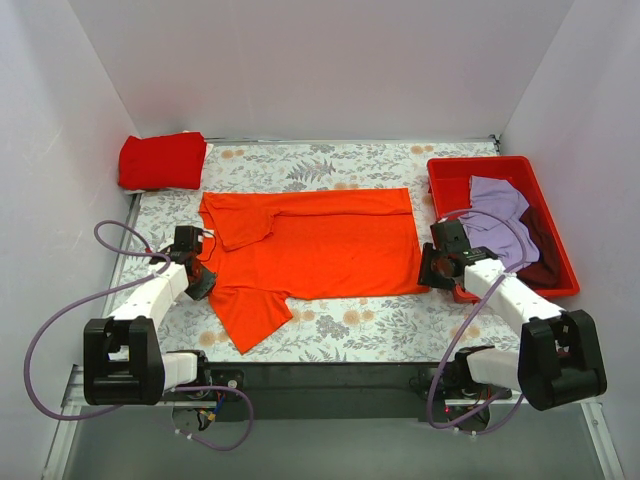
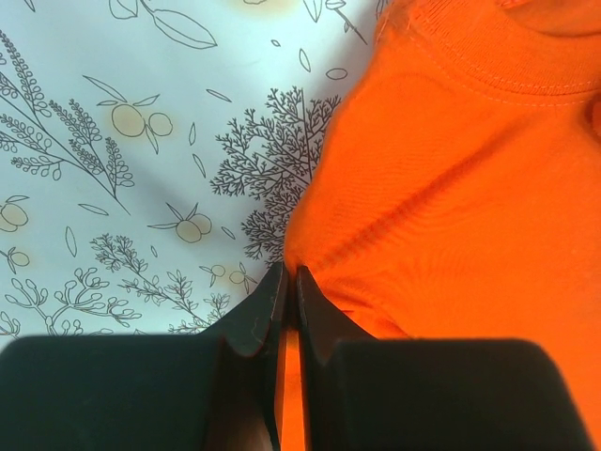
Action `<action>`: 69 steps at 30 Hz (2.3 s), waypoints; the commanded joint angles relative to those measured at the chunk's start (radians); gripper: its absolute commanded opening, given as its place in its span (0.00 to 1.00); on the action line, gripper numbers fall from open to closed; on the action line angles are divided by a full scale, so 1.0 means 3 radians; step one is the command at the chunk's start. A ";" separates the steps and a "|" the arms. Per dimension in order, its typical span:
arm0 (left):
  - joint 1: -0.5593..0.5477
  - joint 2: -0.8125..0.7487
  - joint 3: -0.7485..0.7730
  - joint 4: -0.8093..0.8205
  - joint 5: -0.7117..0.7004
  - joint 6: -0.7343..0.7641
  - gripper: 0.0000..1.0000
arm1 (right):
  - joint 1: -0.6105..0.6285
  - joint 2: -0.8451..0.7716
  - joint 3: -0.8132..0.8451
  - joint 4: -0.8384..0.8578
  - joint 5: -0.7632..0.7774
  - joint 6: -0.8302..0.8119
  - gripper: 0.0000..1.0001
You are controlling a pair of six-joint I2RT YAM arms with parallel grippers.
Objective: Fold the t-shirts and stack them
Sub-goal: Fold the tshirt
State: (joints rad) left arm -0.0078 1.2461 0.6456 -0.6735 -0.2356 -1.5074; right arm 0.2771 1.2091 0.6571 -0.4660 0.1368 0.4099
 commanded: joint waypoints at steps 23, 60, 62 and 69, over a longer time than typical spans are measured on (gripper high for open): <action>0.0011 -0.0160 0.0021 -0.0086 -0.0043 -0.0053 0.00 | 0.0053 0.0296 -0.0258 0.0142 0.0127 0.0076 0.20; 0.0261 0.1256 0.1851 -0.0439 0.0115 0.0264 0.00 | -0.0167 0.1599 0.2017 -0.0482 0.0260 -0.0921 0.01; 0.0261 0.1358 0.1938 -0.0439 0.0110 0.0274 0.00 | -0.0172 0.1666 0.2069 -0.0477 0.0260 -0.0927 0.01; 0.0261 0.1558 0.2076 -0.0378 0.0131 0.0331 0.00 | -0.0177 0.1855 0.2187 -0.0385 0.0265 -0.0922 0.01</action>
State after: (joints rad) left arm 0.0624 1.7084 1.2217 -0.8005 -0.1761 -1.4265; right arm 0.2348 1.7576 1.2652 -0.6044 0.1833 0.1501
